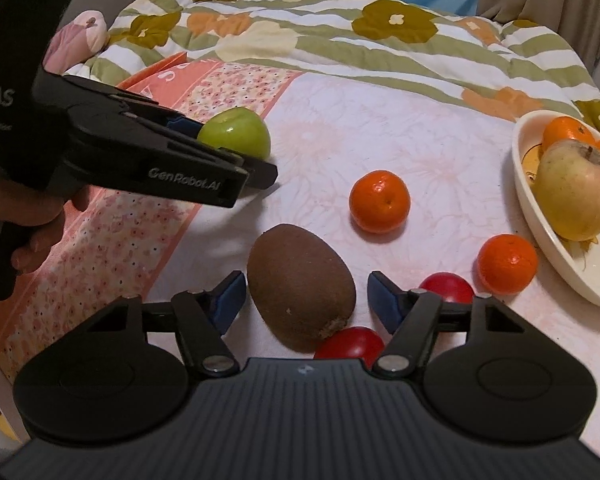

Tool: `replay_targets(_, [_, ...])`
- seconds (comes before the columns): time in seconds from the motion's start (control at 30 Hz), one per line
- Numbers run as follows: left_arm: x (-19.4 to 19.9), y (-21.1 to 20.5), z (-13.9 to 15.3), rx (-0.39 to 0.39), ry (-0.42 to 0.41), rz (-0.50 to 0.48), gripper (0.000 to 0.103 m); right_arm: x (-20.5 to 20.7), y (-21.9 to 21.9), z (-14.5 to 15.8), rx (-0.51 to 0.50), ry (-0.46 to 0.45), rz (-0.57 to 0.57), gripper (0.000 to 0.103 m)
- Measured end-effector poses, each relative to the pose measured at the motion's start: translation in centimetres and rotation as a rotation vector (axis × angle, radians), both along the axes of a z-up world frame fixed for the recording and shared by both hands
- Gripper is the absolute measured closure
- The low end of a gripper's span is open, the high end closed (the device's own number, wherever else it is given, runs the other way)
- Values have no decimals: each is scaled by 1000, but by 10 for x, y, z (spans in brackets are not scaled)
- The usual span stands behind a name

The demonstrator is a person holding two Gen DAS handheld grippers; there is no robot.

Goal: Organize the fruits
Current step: 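Grasp the green apple with the left gripper while the right gripper grasps the brown kiwi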

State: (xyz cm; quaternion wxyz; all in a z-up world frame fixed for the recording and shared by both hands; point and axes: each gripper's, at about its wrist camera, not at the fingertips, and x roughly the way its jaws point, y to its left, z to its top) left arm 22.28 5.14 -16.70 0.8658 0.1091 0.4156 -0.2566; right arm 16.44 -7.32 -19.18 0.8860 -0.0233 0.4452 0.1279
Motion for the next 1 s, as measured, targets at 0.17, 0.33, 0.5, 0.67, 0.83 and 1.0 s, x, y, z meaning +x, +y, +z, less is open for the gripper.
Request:
replay_targets(0.17, [-8,9,0,3,2,31,46,-1,2,-1,-7,-14,18,26])
replay_targets(0.33, [-17,18,1,10,5,57,46,-2,6,-1,-25,-25,53,32])
replay_targets(0.5, [-24,23,4,18,2,87,46,-1,5,0,-16,-26,51,34])
replay_targets(0.67, [-31,23,9,24,-11,93,46,-4,3,7,-2,-33,47,34])
replay_targets(0.83, [-36,22,19,11,-23,117,46,-8,0,20,5,-49,61,34])
replay_targets(1.0, [-45,19,35,8,-45,134,46,-14,-7,40,24,-77,63,34])
